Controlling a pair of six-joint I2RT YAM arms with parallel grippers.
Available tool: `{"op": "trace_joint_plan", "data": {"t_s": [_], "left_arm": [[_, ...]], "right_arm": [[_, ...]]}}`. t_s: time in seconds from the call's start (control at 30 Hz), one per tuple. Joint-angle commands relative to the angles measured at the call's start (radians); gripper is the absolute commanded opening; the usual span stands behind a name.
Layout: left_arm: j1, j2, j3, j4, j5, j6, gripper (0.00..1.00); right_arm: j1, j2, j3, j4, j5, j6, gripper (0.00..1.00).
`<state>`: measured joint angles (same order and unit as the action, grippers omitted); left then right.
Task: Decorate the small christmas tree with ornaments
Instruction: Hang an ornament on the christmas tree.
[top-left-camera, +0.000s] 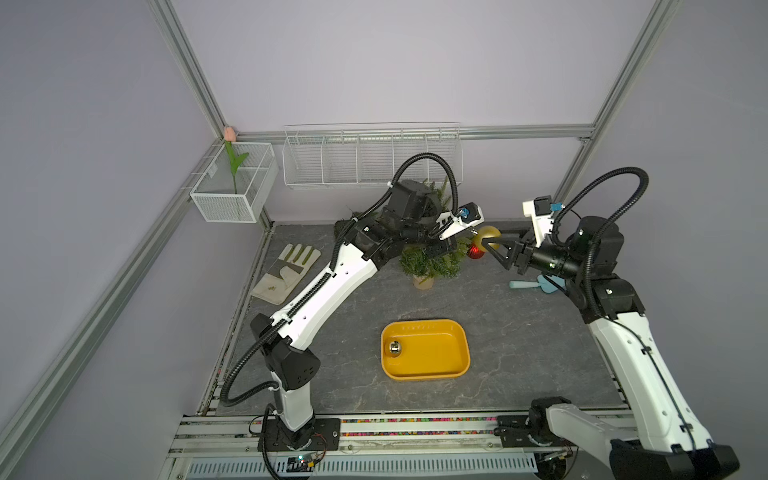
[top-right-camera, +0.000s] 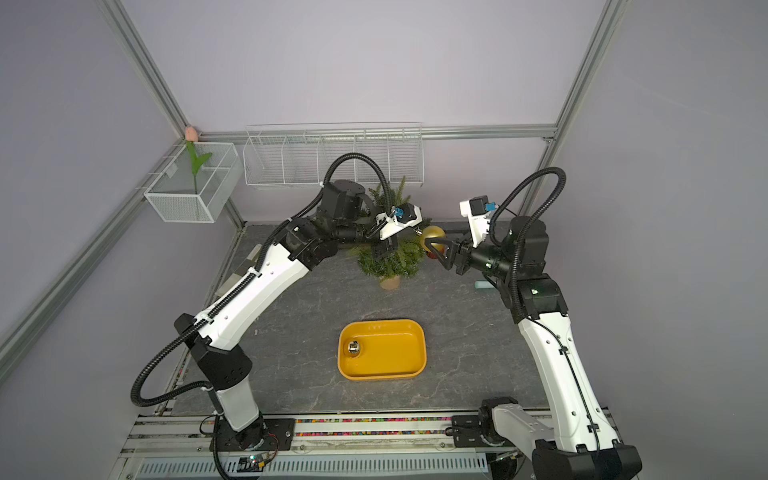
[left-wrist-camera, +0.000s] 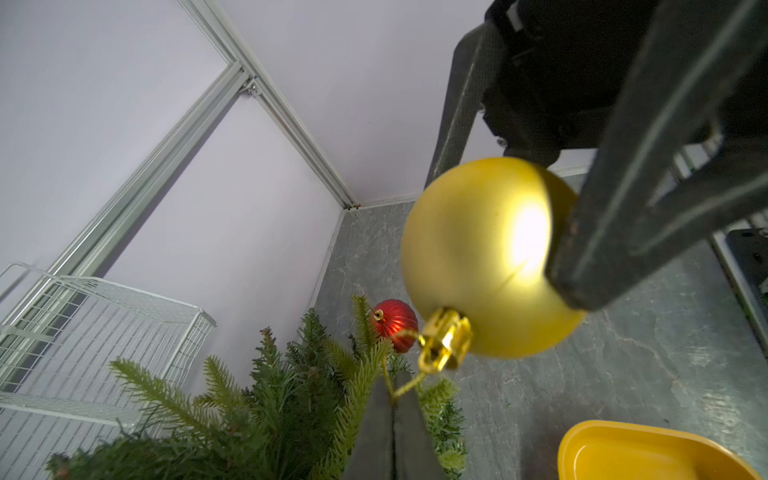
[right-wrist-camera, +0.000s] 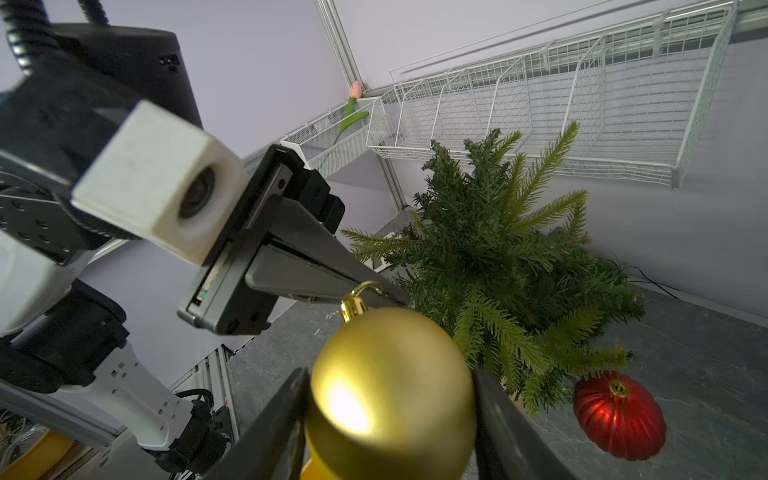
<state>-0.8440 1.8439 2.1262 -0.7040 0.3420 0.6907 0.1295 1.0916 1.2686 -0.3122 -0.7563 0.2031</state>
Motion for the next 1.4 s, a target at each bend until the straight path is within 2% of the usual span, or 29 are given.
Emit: {"op": "trace_joint_plan", "data": {"t_s": [0.0, 0.17, 0.3, 0.63, 0.8, 1.37], "left_arm": [[-0.010, 0.033, 0.030, -0.074, -0.097, 0.088, 0.00], [-0.033, 0.069, 0.058, -0.099, -0.201, 0.121, 0.00], [-0.034, 0.064, 0.055, -0.091, -0.242, 0.116, 0.00], [-0.036, 0.032, 0.032, -0.078, -0.245, 0.117, 0.00], [-0.053, 0.019, 0.007, -0.078, -0.258, 0.156, 0.00], [-0.069, 0.060, 0.036, -0.118, -0.305, 0.170, 0.00]], "right_arm": [[-0.005, 0.010, -0.026, -0.039, 0.022, -0.045, 0.41], [-0.005, 0.021, -0.031, -0.088, 0.040, -0.076, 0.41], [-0.006, 0.024, -0.031, -0.132, 0.078, -0.102, 0.40], [-0.006, 0.037, -0.035, -0.186, 0.115, -0.126, 0.40], [-0.007, 0.050, -0.031, -0.183, 0.100, -0.124, 0.40], [-0.007, 0.074, -0.035, -0.176, 0.097, -0.124, 0.40]]}}
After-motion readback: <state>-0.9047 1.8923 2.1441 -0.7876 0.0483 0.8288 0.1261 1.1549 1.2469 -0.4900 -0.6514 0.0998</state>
